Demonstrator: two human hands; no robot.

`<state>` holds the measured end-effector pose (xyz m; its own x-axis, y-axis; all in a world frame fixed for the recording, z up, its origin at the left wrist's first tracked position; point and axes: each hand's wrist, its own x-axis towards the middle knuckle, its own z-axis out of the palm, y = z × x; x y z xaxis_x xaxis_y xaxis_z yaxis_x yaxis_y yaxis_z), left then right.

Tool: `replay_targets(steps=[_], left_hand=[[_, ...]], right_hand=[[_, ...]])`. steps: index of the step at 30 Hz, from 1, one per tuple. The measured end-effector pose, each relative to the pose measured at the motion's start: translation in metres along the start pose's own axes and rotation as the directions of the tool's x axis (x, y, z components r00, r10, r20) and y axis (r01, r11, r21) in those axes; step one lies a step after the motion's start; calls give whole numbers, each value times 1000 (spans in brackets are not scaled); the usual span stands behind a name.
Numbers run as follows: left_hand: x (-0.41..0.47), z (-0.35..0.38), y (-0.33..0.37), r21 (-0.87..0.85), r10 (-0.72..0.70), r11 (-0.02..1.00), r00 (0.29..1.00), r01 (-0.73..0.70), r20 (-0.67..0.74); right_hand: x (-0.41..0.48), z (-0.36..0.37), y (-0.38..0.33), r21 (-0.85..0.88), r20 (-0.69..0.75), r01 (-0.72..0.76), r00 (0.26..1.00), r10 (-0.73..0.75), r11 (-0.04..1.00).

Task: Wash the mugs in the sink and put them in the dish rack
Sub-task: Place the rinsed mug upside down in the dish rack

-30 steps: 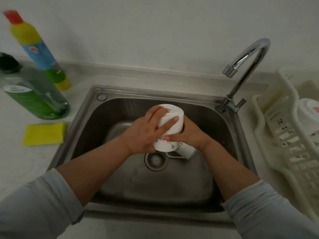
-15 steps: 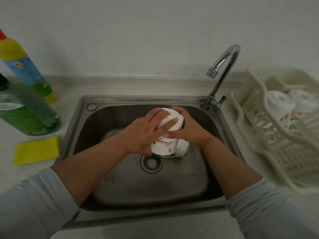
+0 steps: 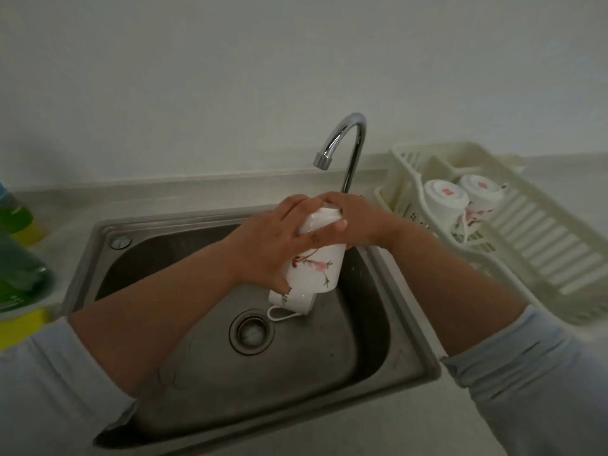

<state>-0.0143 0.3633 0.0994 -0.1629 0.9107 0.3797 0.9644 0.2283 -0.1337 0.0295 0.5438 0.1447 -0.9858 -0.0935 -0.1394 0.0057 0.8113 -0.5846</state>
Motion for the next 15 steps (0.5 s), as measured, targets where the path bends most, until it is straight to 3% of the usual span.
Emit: replay_targets(steps=[9,11,15], left_hand=[[134,-23,44,150,-1,989,995,17,-105],[173,-22,60,149,-103,982,989,119,-107],[243,-7,101,10,-356,935,932,356,66]], right_hand=[[-59,-117,57,68,-217,21,976,-6,997],[-78,-150,81,129,-247,-4,968,36,992],[-113,-199,142,199,-274,-86,952,139,976]])
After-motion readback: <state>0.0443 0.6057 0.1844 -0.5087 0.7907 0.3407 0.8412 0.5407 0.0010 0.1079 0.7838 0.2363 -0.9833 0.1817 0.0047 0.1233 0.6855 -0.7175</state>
